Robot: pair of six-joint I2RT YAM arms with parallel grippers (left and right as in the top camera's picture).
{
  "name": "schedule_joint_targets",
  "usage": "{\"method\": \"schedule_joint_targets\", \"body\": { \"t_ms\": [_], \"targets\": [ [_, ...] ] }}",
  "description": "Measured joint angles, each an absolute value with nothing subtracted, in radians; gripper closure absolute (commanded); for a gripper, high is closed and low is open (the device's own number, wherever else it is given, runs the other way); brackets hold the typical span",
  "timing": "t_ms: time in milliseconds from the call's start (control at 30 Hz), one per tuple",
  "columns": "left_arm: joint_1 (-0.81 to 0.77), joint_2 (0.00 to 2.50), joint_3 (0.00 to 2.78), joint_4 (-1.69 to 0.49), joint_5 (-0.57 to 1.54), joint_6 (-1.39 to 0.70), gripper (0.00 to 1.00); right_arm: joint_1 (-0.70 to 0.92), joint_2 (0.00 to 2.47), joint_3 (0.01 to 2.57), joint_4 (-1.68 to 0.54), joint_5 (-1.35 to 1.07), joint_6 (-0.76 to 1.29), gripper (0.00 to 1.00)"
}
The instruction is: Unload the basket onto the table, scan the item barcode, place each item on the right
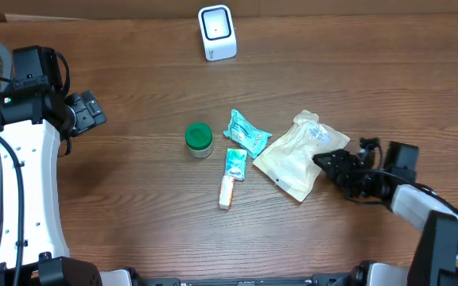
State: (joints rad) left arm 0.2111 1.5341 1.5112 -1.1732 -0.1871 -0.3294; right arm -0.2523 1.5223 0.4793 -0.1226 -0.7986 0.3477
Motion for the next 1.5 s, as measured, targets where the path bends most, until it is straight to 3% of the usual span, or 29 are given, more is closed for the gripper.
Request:
{"method": "schedule_joint_targets", "body": {
  "t_ms": [267,367,400,500,700,867,1000,1300,1500],
  "targets": [
    [0.211,1.534,1.511,-1.173,-0.187,-0.329,0.00,-0.096,1.629,0.484,0.146,-0.778,0.524,0.19],
    [0.211,1.534,1.511,-1.173,-0.187,-0.329,0.00,-0.076,1.679,0.493,0.222,-0.779,0.562,0.41],
    [0.211,1.534,1.511,-1.173,-0.187,-0.329,0.01,-0.076,1.695,0.493,0.246,-0.770,0.568,0.55],
    [0.211,1.534,1.511,-1.174,-0.187,-0.329,0.00,-0.078,1.725,0.491,0.262,-0.741,0.588,0.75],
    [0.211,1.534,1.511,-1.173,-0.187,-0.329,0.00,-0.078,1.736,0.488,0.256,-0.698,0.589,0.96],
    [0.211,1.534,1.511,-1.173,-0.187,-0.329,0.00,-0.078,1.726,0.488,0.231,-0.710,0.580,0.96],
    [0.211,1.534,1.511,-1.174,-0.187,-0.329,0.01,-0.078,1.630,0.503,0.064,-0.717,0.563,0.96],
    [0.211,1.534,1.511,-1.173,-0.187,-0.329,0.00,-0.070,1.314,0.842,-0.698,-0.511,0.448,0.96],
    [0.211,1.534,1.511,-1.173,-0.187,-0.329,0.01,0.065,1.325,1.198,-1.146,-0.093,0.397,0.96]
  ]
}}
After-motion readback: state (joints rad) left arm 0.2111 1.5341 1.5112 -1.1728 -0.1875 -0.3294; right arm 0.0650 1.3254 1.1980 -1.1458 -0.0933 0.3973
